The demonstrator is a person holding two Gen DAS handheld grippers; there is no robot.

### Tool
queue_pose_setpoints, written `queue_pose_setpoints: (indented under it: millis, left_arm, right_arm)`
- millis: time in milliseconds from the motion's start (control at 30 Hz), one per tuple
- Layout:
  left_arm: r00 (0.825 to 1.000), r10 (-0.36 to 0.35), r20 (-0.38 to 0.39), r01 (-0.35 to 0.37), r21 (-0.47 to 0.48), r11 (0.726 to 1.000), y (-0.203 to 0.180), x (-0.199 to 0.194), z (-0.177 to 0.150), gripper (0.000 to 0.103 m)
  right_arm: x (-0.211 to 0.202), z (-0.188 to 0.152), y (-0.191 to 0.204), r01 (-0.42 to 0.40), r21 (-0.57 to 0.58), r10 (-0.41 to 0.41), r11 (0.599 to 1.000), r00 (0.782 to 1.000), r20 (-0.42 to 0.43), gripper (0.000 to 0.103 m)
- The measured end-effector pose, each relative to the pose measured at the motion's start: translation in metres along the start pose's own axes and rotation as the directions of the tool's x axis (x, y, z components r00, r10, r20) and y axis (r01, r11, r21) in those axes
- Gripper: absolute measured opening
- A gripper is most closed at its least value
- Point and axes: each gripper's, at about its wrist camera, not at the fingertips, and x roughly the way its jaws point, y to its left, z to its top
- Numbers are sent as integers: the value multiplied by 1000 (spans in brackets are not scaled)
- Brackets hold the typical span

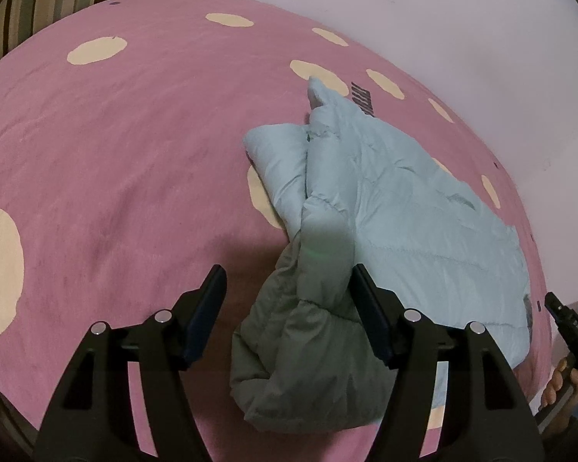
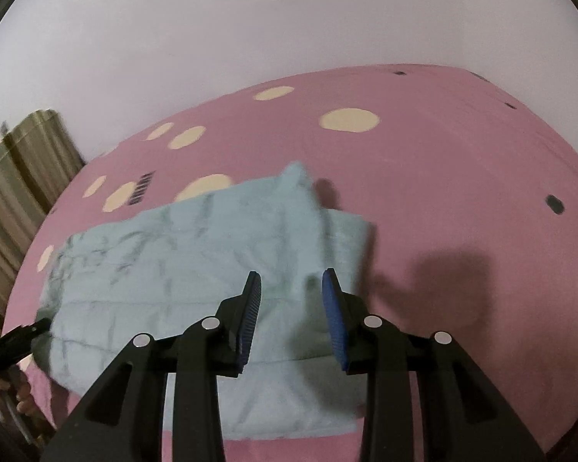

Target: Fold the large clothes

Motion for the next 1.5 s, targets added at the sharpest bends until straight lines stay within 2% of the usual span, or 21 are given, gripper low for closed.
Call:
queue_pose_setpoints:
  millis: [200, 333, 567, 900, 1500]
  left_arm:
    - [1000, -5, -3, 5, 11, 1000, -3, 0, 1, 66]
    - [1000, -1, 0, 1, 24, 1000, -6, -1, 7, 66]
    - [1000, -6, 2, 6, 33, 999, -8, -1, 17, 66]
    - [999, -21, -27, 22, 36, 999, -10, 15, 29, 66]
    - [997, -18, -74, 23, 68, 997, -19, 40, 47, 67]
  right_arm:
    - [24, -4, 59, -119, -91, 111, 989, 990, -92, 32]
    - [40, -1, 100, -150, -153, 134, 977, 985, -108, 32]
    - [66, -4, 147, -166, -215, 138, 962, 981, -140, 32]
    - [103, -27, 158, -109, -265, 57, 958, 979, -196, 32]
    - [104, -34, 161, -85, -283, 33, 955, 983, -182, 32]
